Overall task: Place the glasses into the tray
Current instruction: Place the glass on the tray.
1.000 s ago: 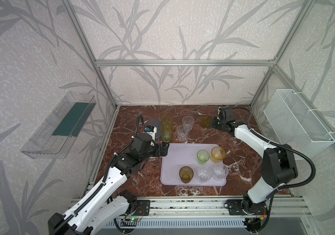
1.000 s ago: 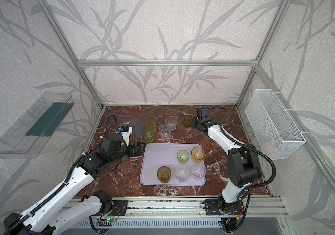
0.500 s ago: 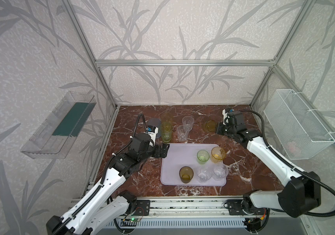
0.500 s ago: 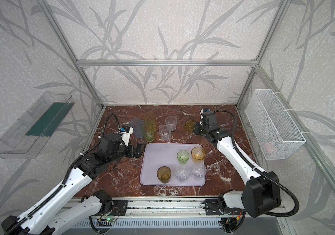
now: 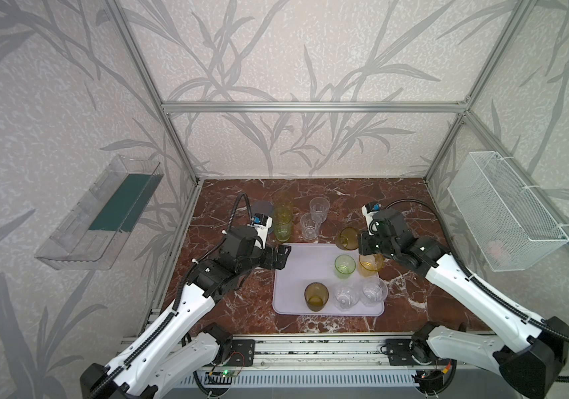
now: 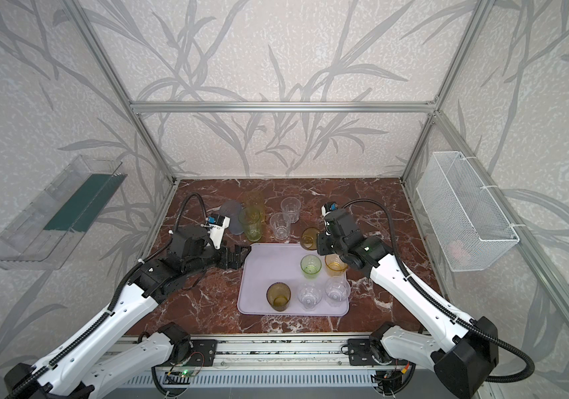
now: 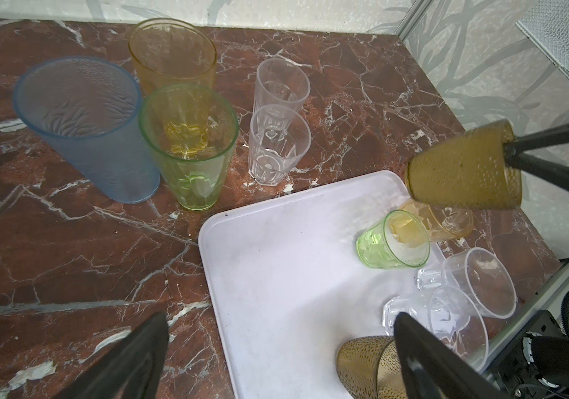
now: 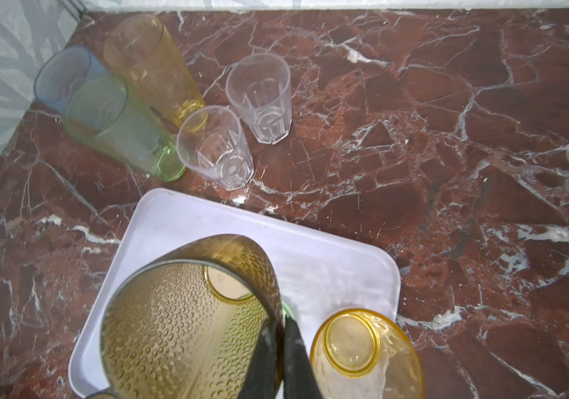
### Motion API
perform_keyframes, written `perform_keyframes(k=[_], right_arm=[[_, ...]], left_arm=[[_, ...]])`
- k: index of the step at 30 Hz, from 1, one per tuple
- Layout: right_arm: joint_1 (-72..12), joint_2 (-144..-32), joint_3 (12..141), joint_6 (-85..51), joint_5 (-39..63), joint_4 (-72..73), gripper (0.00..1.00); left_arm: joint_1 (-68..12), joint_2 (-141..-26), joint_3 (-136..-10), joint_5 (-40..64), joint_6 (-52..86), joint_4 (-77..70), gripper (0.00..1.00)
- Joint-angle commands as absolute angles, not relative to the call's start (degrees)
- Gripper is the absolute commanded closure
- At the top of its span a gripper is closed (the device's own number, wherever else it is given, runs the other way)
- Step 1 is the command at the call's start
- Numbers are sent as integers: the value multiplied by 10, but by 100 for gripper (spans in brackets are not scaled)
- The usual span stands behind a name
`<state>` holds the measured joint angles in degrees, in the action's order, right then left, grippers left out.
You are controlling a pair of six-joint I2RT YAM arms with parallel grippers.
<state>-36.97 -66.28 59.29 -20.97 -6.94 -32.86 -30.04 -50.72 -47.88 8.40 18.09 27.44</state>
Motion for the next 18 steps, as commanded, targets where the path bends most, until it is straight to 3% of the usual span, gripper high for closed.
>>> perform_keyframes(k=[1,7,18], right_arm=[[-408,-665,615,-213,-96,-350,100],[-483,-690,629,-225,-131,-349,100],[-542,-770,656,-229,-157,-353,100]], left_arm=[[-297,-491,-472,69,175,279,1],[-297,-480,-457,62,188,277,1],[-297,-475,-459,41,185,286,1]])
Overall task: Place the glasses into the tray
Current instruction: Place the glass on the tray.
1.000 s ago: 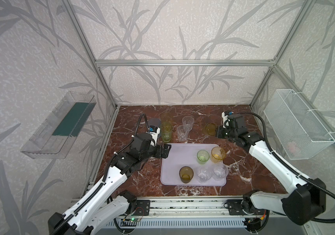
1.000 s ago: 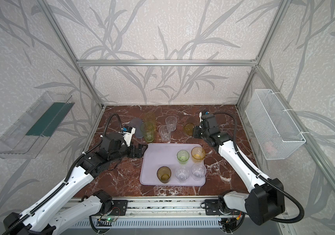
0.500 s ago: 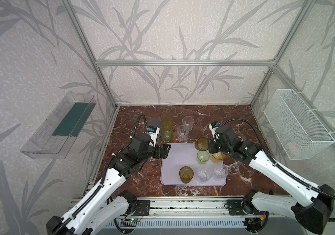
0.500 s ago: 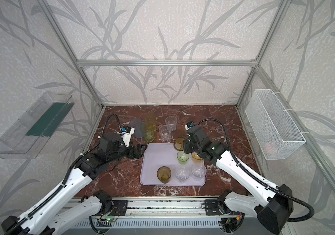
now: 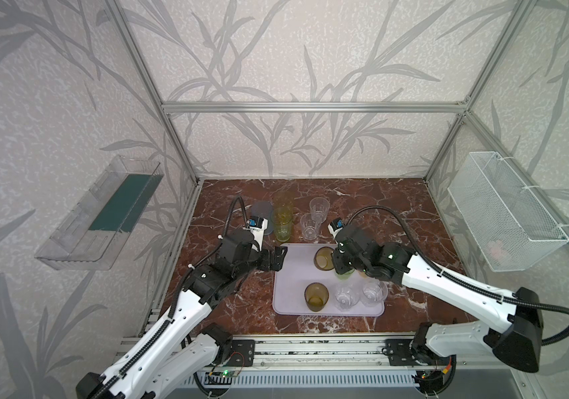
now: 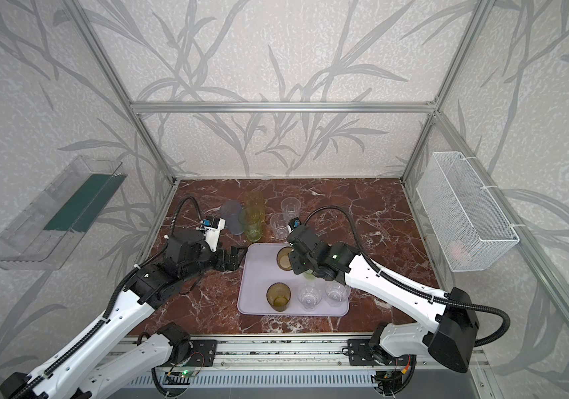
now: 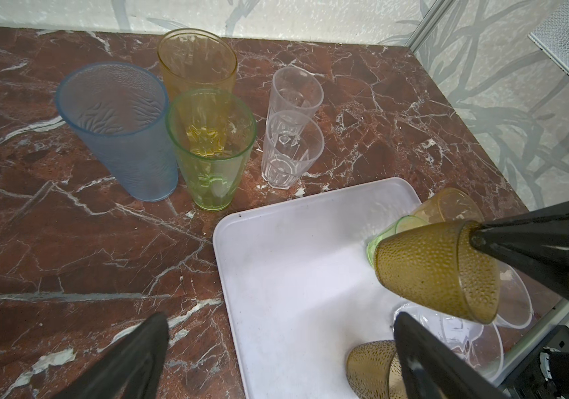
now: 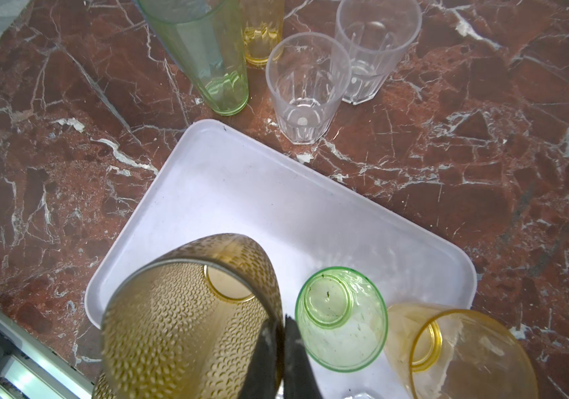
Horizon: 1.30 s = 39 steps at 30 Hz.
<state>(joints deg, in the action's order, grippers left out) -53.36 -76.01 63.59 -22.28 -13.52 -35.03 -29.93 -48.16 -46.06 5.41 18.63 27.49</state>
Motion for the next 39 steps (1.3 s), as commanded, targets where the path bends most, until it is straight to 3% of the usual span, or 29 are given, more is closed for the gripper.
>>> perform_keyframes(k=[1,39], right_arm=[[-543,-775,657,-230,-159,-353,100],[-545,-968,730,-246,-179,-416,100]], left_arm=[[-298,-475,-458,40,185,286,1],[-296,-474,-462,25,172,298,1]])
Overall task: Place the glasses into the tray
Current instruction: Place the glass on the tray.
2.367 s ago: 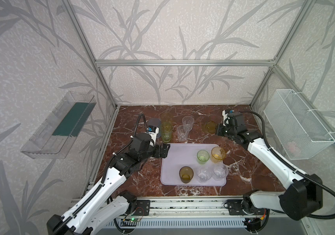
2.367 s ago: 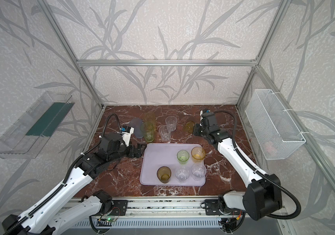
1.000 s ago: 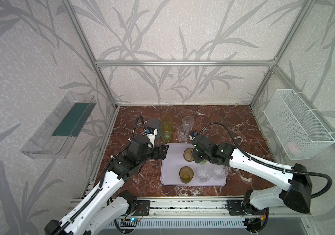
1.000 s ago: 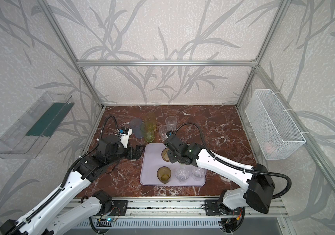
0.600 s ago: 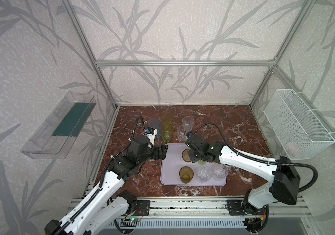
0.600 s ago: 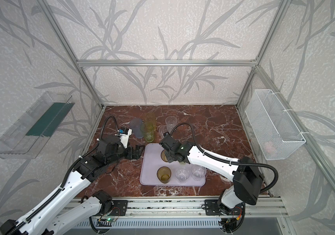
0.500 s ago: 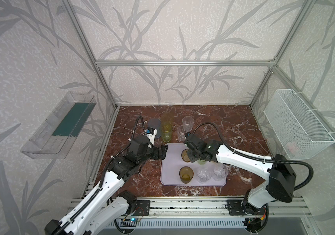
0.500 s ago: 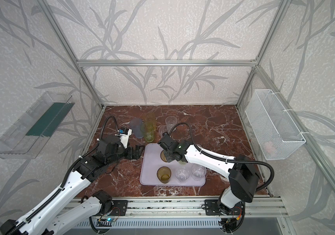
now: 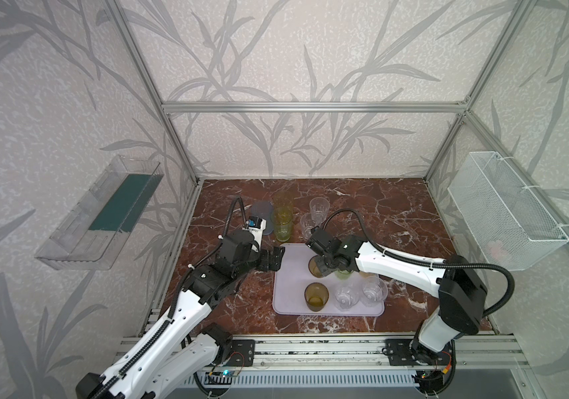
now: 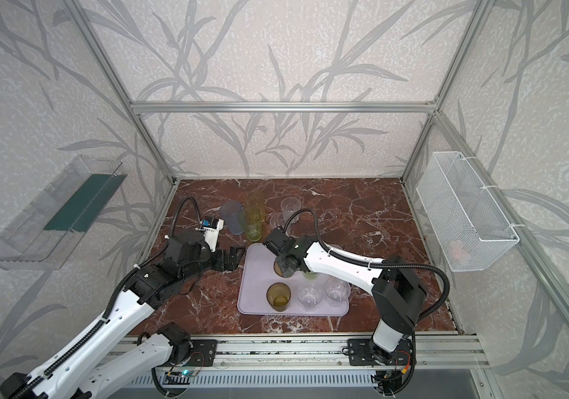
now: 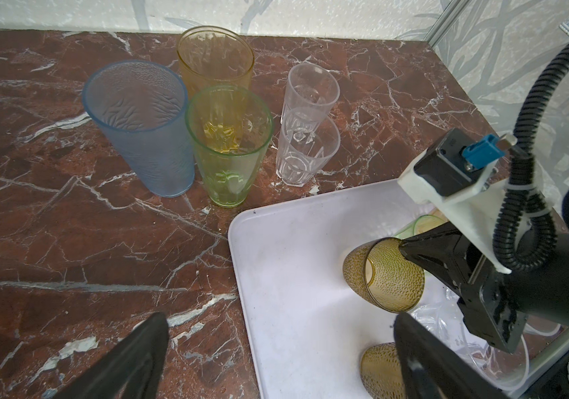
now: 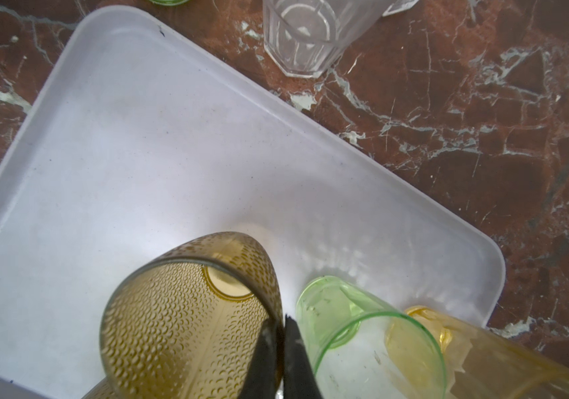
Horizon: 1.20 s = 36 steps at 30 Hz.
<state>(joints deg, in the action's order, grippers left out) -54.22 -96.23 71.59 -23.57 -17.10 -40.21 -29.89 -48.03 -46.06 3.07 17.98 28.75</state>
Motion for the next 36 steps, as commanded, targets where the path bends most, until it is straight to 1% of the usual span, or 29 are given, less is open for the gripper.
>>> perform_keyframes(k=[1,3,4,6,10,12,14,16,20,23,24,25,29,33,36], right_arm=[[-545,-968,731,-248,-180,-416,100],[-545,-969,730,-246,-175,-413,99],[-545,-969,730,-244,-172,-412,96],[-545,-968,730,-243,-168,-410,86],[-545,-968,730,-241,-166,-406,72],[-544,-967,731,-241,-165,-406,63],[-545,-964,732,-239,-162,-405,61],[-544,-957,734,-236,-160,-402,55],[-542,-937,746,-230,-158,-395,35],[-533,-916,742,-222,-155,-368,22],[-527,-908,740,-217,-146,-356,15],[-520,-901,739,-214,-132,-344,11],[-487,-884,741,-199,-99,-292,4],[-417,-910,773,-214,-45,-258,4],[-380,-951,817,-224,-49,-242,3]], left_arm=[[-296,-474,-462,26,172,298,1],[-296,-474,-462,26,172,298,1],[-295,-474,-462,26,172,298,1],[-296,-474,-462,26,172,298,1],[-295,-474,-462,26,171,298,1],[-295,-474,-462,27,171,299,1],[-295,-473,-462,27,171,300,1],[-295,-473,-461,26,171,300,1],[-295,-472,-462,29,172,299,1],[-295,-474,-464,18,180,302,1],[-295,-474,-466,13,180,305,1],[-295,-475,-467,11,180,308,1],[-295,-471,-466,16,178,304,1],[-294,-468,-464,48,175,292,1],[-294,-464,-465,71,166,283,1]])
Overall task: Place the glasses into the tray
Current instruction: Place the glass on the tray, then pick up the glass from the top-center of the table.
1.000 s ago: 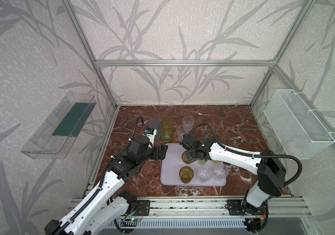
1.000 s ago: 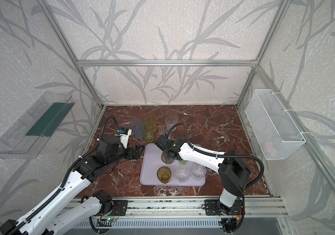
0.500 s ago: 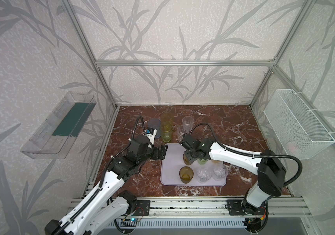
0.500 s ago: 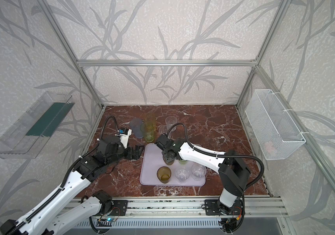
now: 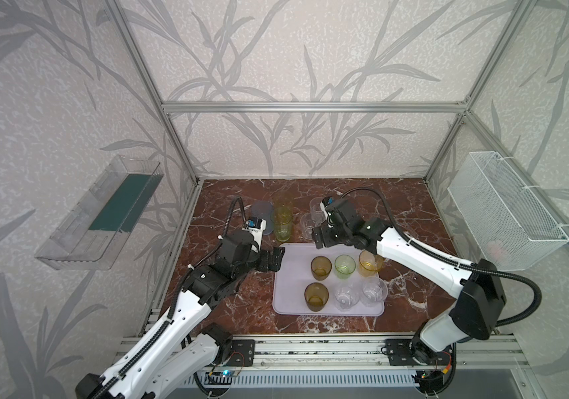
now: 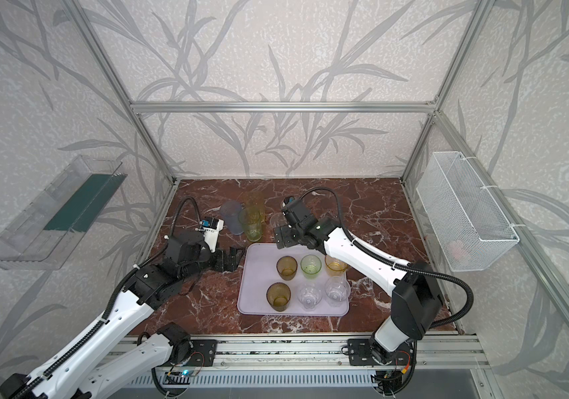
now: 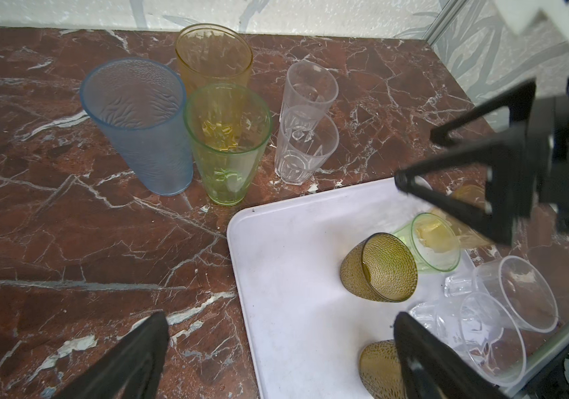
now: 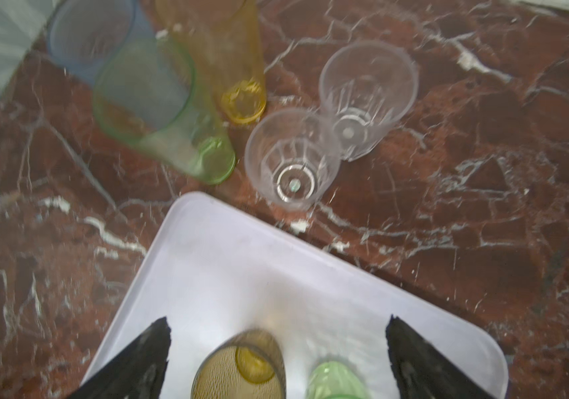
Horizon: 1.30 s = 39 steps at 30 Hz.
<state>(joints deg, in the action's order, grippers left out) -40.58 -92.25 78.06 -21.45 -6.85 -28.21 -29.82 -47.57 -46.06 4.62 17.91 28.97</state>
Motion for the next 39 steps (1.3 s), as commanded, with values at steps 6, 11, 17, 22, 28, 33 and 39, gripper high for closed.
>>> perform_keyframes(k=[6,11,17,22,28,33,39], right_arm=[[-333,-1080,947,-234,-28,-267,4],[-313,-1180,1067,-230,-57,-341,12],[-296,-1240,1140,-217,-85,-390,25],[-292,-1259,1158,-200,-111,-409,38],[-280,-1278,1165,-199,-101,-416,55],[-276,-1293,1177,-199,-92,-417,58],[-274,-1322,1220,-199,-81,-446,64]], left_arm=[[-295,-450,-472,73,140,283,1],[-294,-432,-464,72,133,284,1],[-294,-427,-461,64,130,285,1],[-294,-436,-461,65,128,287,1],[-294,-443,-464,65,128,289,1],[-294,-444,-461,54,130,290,1],[-294,-448,-461,50,131,289,1]])
